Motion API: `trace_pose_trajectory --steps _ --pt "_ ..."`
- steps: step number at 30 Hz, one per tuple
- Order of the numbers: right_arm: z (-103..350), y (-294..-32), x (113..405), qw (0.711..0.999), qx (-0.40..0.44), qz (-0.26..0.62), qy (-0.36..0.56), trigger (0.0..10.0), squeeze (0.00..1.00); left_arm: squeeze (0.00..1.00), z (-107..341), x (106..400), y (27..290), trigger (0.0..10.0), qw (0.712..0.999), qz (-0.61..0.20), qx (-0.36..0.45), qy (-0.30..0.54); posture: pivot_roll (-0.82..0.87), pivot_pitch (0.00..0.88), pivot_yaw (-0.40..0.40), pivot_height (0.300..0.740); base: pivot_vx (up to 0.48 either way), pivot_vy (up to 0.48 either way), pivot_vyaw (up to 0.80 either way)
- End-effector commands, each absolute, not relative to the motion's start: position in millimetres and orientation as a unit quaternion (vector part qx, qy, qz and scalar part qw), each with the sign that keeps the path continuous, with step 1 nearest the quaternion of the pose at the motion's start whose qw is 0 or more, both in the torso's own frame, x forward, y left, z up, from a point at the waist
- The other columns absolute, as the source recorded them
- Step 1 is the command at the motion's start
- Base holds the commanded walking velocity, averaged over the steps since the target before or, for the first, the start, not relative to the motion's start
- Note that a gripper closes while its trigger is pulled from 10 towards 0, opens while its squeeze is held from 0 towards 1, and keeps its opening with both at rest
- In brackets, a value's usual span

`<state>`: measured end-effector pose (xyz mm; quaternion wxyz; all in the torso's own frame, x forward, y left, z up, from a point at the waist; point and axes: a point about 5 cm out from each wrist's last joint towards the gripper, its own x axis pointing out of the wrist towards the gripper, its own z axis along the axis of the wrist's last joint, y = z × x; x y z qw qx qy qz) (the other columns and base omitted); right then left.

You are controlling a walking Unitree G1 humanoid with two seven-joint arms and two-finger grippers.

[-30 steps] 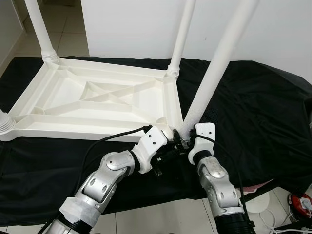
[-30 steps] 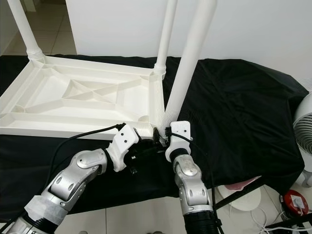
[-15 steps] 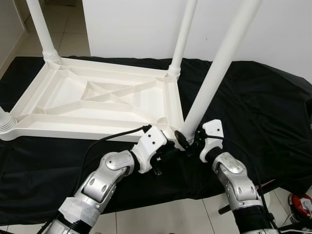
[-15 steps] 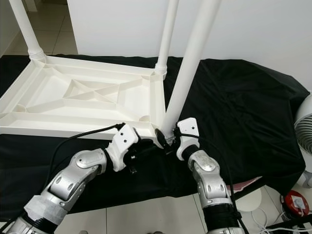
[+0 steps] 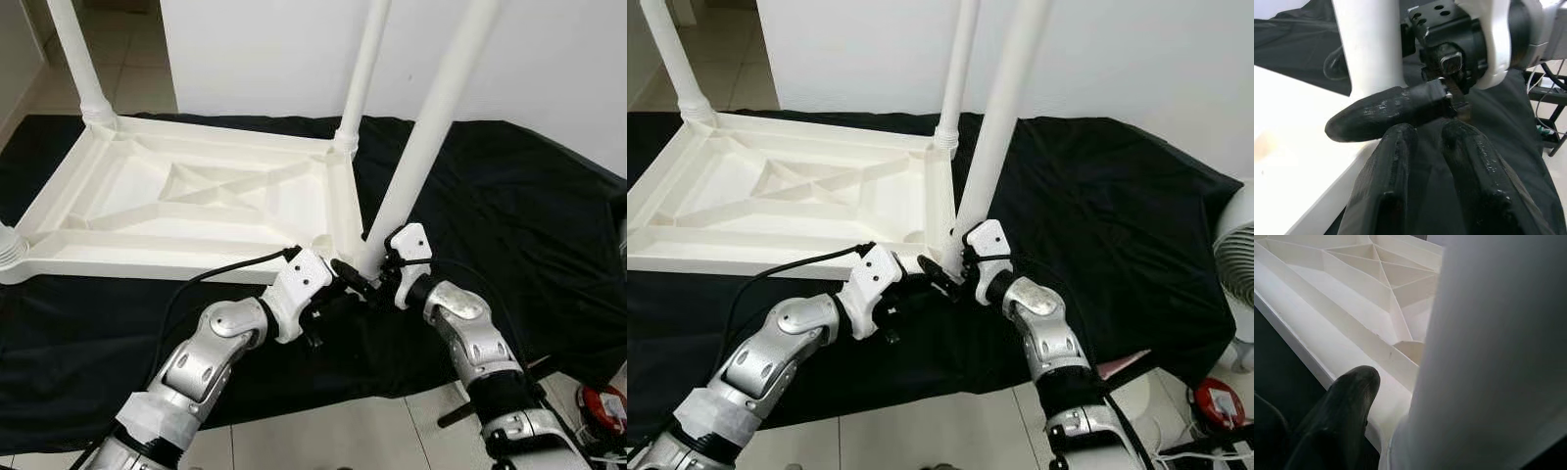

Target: Building children table

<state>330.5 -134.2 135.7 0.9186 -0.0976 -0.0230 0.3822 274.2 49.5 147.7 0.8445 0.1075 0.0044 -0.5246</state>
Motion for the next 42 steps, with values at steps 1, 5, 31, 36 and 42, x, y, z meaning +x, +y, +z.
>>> trace_pose_trajectory --steps 1,5,31,36,42 --pt "125.9 -132.4 329.2 0.912 -0.102 0.398 0.002 0.0 0.0 0.0 146.7 274.1 49.1 10.0 0.84 -0.532 0.107 0.007 0.06 0.038 -0.097 0.74 0.0 0.0 0.0" --pt "118.9 -135.2 329.3 0.909 -0.098 0.406 0.017 0.0 0.0 0.0 146.5 273.5 51.3 10.0 0.841 -0.529 0.108 0.008 0.07 0.037 -0.1 0.74 0.0 0.0 0.0" --pt "113.8 -137.2 330.1 0.972 -0.061 0.227 -0.001 10.0 0.0 0.0 141.2 274.9 51.2 10.0 0.839 -0.532 0.109 0.016 0.05 0.037 -0.093 0.74 0.0 0.0 0.0" --pt "111.6 -130.4 322.7 0.992 -0.019 0.121 0.011 10.0 0.0 0.0 141.5 274.8 49.8 10.0 0.84 -0.533 0.106 0.015 0.06 0.033 -0.096 0.74 0.0 0.0 0.0" --pt "105.3 -128.5 312.5 0.999 -0.024 0.008 0.037 10.0 0.0 0.0 140.5 275.2 50.0 10.0 0.838 -0.534 0.107 0.015 0.05 0.032 -0.097 0.74 0.0 0.0 0.0"
